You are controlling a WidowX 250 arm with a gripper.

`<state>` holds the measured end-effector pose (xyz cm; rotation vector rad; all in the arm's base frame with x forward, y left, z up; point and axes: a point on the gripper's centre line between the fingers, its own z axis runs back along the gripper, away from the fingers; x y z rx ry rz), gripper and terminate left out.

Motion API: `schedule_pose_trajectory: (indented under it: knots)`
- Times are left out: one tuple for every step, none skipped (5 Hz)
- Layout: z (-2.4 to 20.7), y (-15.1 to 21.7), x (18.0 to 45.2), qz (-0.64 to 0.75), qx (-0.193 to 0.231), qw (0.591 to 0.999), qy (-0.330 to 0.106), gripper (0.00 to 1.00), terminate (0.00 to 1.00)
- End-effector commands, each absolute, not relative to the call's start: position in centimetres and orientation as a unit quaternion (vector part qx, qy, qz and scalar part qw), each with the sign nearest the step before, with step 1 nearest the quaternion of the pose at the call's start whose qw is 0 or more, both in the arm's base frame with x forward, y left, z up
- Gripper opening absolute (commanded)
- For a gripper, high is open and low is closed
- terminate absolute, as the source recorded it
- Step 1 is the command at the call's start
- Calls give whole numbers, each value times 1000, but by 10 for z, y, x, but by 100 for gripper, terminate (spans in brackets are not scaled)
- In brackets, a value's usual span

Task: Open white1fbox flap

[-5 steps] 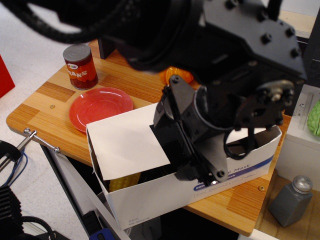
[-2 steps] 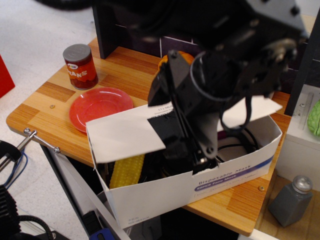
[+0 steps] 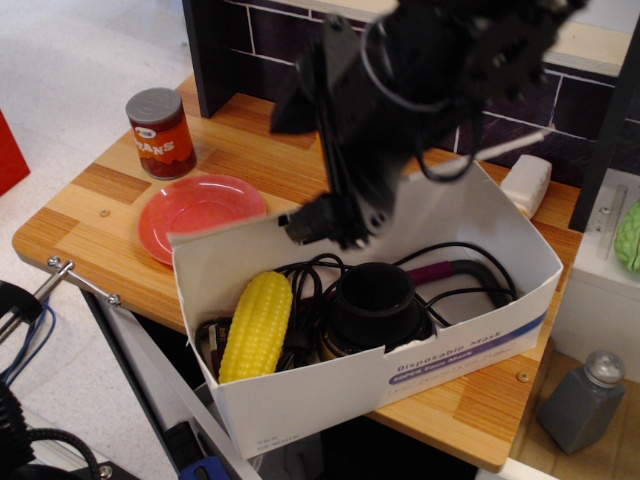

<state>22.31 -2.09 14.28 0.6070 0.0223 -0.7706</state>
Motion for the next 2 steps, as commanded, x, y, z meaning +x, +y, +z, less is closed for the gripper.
schedule_pose_trajectory:
  knots:
    - [179,20,263,-441,283,852,-21,100,0]
    - [185,45,274,-504,264,822,-20,100,0]
